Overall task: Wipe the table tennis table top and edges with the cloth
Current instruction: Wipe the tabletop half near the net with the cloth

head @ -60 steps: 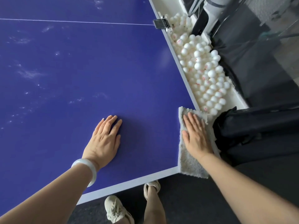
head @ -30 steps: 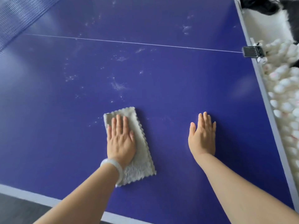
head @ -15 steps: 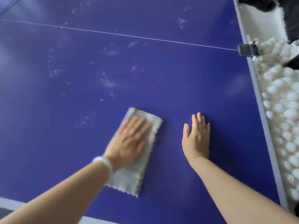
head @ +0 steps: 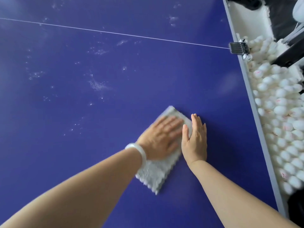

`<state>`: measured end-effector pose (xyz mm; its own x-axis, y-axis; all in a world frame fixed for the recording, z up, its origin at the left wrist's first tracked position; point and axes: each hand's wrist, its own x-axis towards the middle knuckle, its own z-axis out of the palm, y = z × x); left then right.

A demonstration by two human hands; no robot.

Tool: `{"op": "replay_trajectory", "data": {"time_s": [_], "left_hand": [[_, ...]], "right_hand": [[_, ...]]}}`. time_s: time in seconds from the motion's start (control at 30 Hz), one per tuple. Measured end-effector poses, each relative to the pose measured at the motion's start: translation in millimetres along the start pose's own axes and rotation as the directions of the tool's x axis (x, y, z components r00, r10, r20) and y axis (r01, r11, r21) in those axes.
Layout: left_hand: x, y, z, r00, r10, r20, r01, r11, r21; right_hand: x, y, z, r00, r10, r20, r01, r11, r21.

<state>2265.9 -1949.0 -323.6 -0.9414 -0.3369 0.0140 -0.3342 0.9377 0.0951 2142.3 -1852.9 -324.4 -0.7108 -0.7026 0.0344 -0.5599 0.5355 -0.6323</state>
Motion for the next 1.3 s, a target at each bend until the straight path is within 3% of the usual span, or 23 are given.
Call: {"op": "replay_trajectory", "data": {"time_s": [0.03,0.1,0.13,0.17,0.2,0.3,0.4,0.47,0.57,0.63,0.7,0.8,0.9,0.97,1.07,1.1,1.17,1.23,1.3], "left_hand": [[5.1,-22.7,-2.6,0.988,-0.156,-0.017,0.156,0.988,-0.004],[11.9,-60.6,-7.7,0.868,-0.495,-0.045,0.49,0.868,-0.085],[14.6,-65.8,-8.0,0.81,-0.584,-0.042,0.576,0.808,-0.128],[17.2,-60.4,-7.8,0.791,-0.609,-0.056,0.598,0.79,-0.135],[19.3,-46.5,-5.7,0.817,-0.571,-0.082,0.562,0.82,-0.111],[16.7,6.5,3.8,0.971,-0.235,-0.045,0.232,0.971,-0.059],[26.2,4.8,7.5,0.994,-0.086,0.06,0.09,0.994,-0.064],[40.7,-13.1,2.6,0.984,-0.175,0.046,0.177,0.982,-0.061],[59.8,-26.4,-3.5,0.894,-0.449,0.016,0.448,0.889,-0.099],[61.4,-24.3,-1.0,0.876,-0.482,0.009,0.48,0.87,-0.112],[60.2,-24.9,2.2,0.882,-0.471,-0.02,0.466,0.877,-0.121],[61.4,-27.1,5.2,0.85,-0.526,-0.041,0.518,0.847,-0.12],[70.4,-30.3,5.0,0.692,-0.721,-0.023,0.712,0.687,-0.145],[79.8,-34.9,4.0,0.591,-0.807,0.009,0.797,0.582,-0.164],[98.7,-45.3,-0.2,0.525,-0.85,0.035,0.844,0.515,-0.151],[111.6,-48.2,-2.2,0.543,-0.839,0.039,0.834,0.533,-0.142],[144.0,-44.3,-4.5,0.708,-0.705,0.034,0.703,0.7,-0.123],[185.3,-23.4,-1.7,0.913,-0.407,0.041,0.408,0.903,-0.136],[214.4,3.8,4.1,0.983,-0.168,0.075,0.177,0.975,-0.131]], "right_hand": [[0.0,0.5,0.5,1.0,-0.009,0.0,0.009,1.0,-0.005],[1.2,0.8,2.3,1.0,-0.03,0.001,0.03,0.998,-0.058],[2.3,1.1,2.8,0.999,-0.041,0.003,0.041,0.995,-0.091],[3.2,1.1,2.9,0.999,-0.053,0.007,0.054,0.992,-0.117],[3.1,0.3,2.4,0.998,-0.066,0.013,0.067,0.989,-0.133],[2.6,-4.1,-0.2,0.997,-0.075,0.032,0.079,0.986,-0.145],[3.3,-5.3,-5.3,0.997,-0.054,0.059,0.059,0.994,-0.095],[4.9,-3.8,-9.8,0.995,-0.055,0.079,0.054,0.998,0.009],[15.7,3.8,-22.2,0.978,-0.05,0.201,0.021,0.99,0.141],[36.6,12.5,-37.0,0.966,-0.082,0.246,0.041,0.985,0.168],[76.5,24.3,-50.0,0.979,-0.092,0.183,0.077,0.993,0.087],[157.2,45.5,-57.7,0.997,0.015,0.081,-0.001,0.984,-0.177],[209.9,48.2,-44.8,0.985,0.162,0.063,-0.136,0.945,-0.298],[215.1,49.6,-31.0,0.986,0.162,0.027,-0.138,0.908,-0.396],[212.5,54.3,-26.0,0.99,0.143,-0.016,-0.137,0.904,-0.405],[213.1,57.8,-25.9,0.99,0.14,-0.024,-0.138,0.907,-0.399],[214.5,58.6,-25.9,0.991,0.133,-0.027,-0.133,0.913,-0.386],[215.0,56.5,-25.8,0.991,0.13,-0.036,-0.134,0.919,-0.37],[213.2,55.0,-25.8,0.991,0.119,-0.06,-0.133,0.922,-0.365]]}}
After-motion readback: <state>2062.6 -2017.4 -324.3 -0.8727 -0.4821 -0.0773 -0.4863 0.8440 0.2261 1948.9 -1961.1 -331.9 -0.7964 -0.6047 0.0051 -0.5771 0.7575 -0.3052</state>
